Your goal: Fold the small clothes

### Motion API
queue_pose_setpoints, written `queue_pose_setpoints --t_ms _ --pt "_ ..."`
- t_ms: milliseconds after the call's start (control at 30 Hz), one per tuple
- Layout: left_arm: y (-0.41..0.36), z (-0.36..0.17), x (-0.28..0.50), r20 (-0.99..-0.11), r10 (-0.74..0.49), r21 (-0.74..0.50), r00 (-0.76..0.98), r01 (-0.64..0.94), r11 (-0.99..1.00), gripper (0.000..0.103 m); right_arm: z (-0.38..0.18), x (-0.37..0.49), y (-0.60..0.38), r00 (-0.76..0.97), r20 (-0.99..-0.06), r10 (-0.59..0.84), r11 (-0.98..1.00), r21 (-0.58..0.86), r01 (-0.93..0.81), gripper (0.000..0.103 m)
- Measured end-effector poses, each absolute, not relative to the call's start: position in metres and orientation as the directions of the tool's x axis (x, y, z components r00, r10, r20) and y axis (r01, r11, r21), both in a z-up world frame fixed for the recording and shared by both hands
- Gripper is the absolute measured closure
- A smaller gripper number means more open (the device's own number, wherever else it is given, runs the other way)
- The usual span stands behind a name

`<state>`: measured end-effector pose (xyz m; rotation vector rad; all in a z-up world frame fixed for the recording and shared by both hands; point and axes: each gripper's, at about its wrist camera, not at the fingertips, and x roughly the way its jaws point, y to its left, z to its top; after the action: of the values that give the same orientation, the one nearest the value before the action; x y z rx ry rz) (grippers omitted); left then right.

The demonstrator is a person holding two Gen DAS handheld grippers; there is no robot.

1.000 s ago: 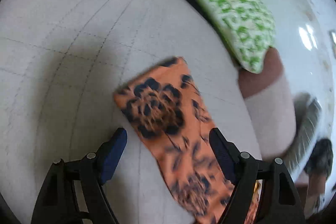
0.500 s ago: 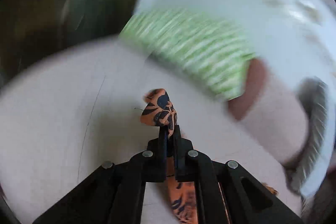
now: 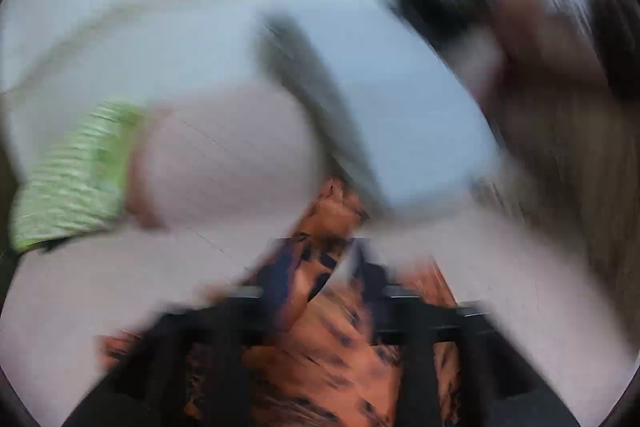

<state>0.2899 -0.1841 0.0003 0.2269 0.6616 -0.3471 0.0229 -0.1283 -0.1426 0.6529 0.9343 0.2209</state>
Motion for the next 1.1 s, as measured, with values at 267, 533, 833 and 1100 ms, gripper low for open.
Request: queue_pose_setpoints --t_ms 267,533,833,1100 --pt "-0.171 -0.062 0.277 -0.783 -0.223 0.096 0.581 0.466 0.879 0.043 -0.146 0.022 -0.138 0.597 -0.649 0.471 0.746 0.654 0.122 0.030" --pt "0.016 -0.049 0.264 -0.686 0.083 0.144 0.723 0.023 0.989 0.017 -0.111 0.023 -0.134 0.664 -0.643 0.382 0.806 0.583 0.102 0.030" --pt "0.087 -0.110 0.237 -0.721 0.246 0.237 0.647 -0.103 0.966 0.017 -0.076 0.200 -0.132 0.655 -0.609 0.447 0.758 0.647 0.084 0.030" --pt "0.089 -0.125 0.243 -0.728 0.282 0.294 0.624 -0.087 0.952 0.018 -0.145 0.287 -0.124 0.537 -0.736 0.411 0.689 0.637 0.346 0.031"
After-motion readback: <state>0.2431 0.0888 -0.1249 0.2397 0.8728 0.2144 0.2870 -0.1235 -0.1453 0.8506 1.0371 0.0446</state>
